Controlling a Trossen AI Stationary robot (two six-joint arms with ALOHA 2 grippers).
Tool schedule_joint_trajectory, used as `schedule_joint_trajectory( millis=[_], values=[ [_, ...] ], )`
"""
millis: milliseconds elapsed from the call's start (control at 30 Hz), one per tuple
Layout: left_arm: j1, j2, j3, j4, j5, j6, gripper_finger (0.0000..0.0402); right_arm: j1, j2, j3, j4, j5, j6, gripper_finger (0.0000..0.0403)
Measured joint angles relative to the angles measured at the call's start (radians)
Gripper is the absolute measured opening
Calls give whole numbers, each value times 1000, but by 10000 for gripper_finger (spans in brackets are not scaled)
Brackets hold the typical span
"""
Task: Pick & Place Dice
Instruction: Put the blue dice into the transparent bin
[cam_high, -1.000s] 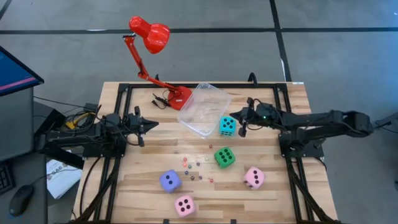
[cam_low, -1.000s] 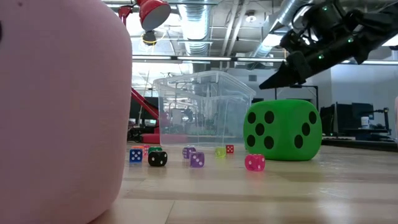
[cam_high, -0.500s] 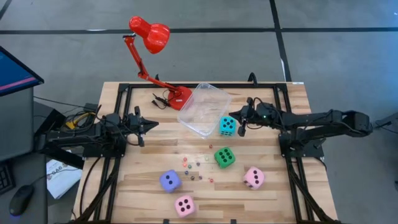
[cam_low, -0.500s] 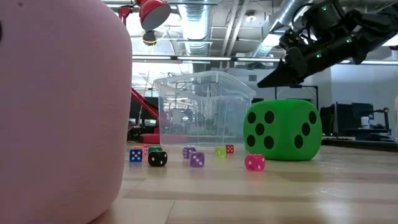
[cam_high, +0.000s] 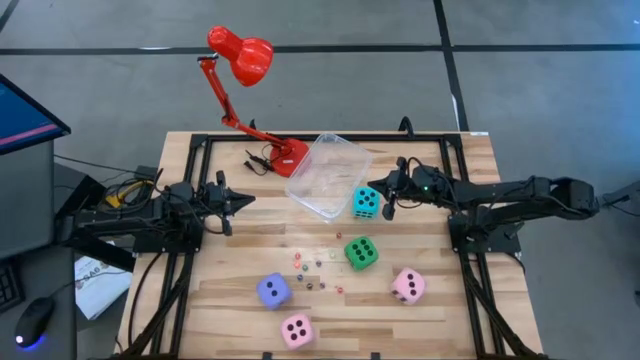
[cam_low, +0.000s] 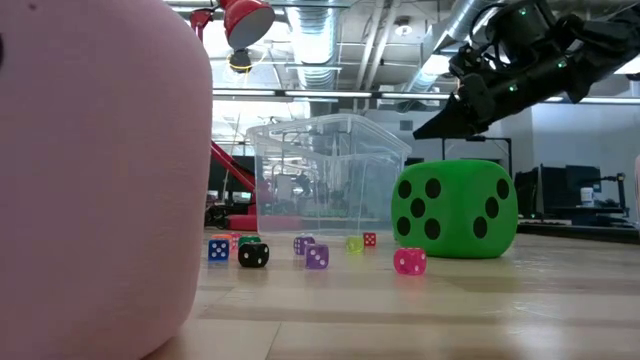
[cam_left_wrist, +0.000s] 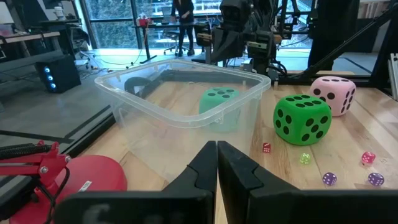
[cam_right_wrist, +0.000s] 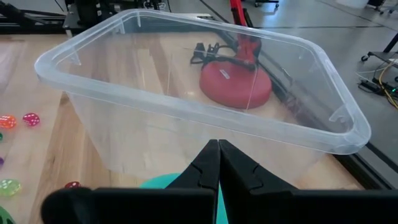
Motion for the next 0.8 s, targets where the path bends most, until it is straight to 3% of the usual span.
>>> schedule_joint_trajectory(
  millis=[300, 533, 800],
  values=[
    [0, 0, 0, 0, 0, 0, 1, 0, 0, 0, -1, 0, -17, 21],
    [0, 0, 0, 0, 0, 0, 1, 1, 0, 0, -48, 0, -11, 106],
    [0, 0, 0, 0, 0, 0, 1, 1, 0, 0, -33, 1, 0, 231]
  ],
)
